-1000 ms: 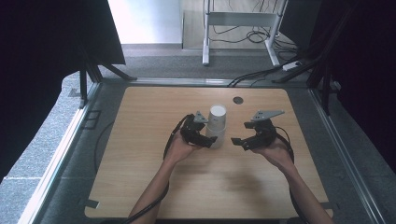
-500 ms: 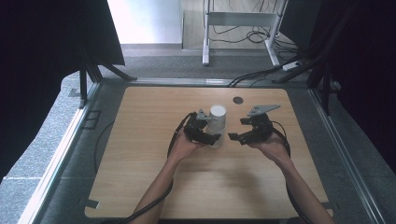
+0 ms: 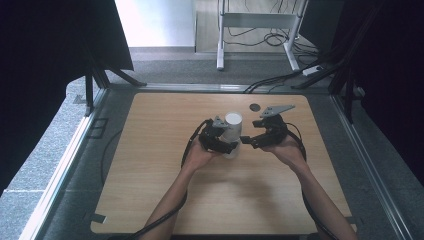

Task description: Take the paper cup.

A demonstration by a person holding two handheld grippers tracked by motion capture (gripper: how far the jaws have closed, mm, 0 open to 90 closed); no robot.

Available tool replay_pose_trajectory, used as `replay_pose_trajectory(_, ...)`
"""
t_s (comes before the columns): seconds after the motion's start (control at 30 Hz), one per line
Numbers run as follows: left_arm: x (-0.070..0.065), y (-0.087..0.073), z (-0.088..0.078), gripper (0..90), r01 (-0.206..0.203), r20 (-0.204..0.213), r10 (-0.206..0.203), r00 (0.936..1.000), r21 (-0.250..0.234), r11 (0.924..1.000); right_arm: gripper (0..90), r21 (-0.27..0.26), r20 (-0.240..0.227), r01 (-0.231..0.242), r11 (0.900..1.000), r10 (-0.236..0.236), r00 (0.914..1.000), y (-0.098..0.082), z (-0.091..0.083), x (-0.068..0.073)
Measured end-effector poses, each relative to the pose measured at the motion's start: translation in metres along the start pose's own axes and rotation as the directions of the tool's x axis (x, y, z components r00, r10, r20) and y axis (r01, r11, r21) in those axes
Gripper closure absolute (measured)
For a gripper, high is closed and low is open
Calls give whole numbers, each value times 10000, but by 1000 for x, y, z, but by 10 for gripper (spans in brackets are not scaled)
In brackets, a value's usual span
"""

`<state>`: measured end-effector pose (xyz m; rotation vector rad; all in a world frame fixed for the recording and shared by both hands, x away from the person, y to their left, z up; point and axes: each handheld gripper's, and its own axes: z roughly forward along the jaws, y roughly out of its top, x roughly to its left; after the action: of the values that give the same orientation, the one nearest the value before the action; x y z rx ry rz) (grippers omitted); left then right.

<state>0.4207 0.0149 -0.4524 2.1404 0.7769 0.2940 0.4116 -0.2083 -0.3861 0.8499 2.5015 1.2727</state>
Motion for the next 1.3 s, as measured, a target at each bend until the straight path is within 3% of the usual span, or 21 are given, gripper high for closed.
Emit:
replay_pose_trajectory(0.73, -1, 0, -1, 206, -90, -113, 91, 9999, 42, 10000, 194, -154, 1, 315, 9994, -315, 9995, 43, 16, 0)
replay_pose_trajectory(1.17, -1, 0, -1, 207, -164, -139, 166, 9998, 104, 9998, 357, 221, -321, 603, 9979, -595, 9977, 58, 24, 2)
replay_pose_trajectory(1.3, -1, 0, -1, 207, -196, -143, 197, 9997, 99, 9998, 368, 277, -217, 665, 9974, -659, 9976, 60, 23, 3)
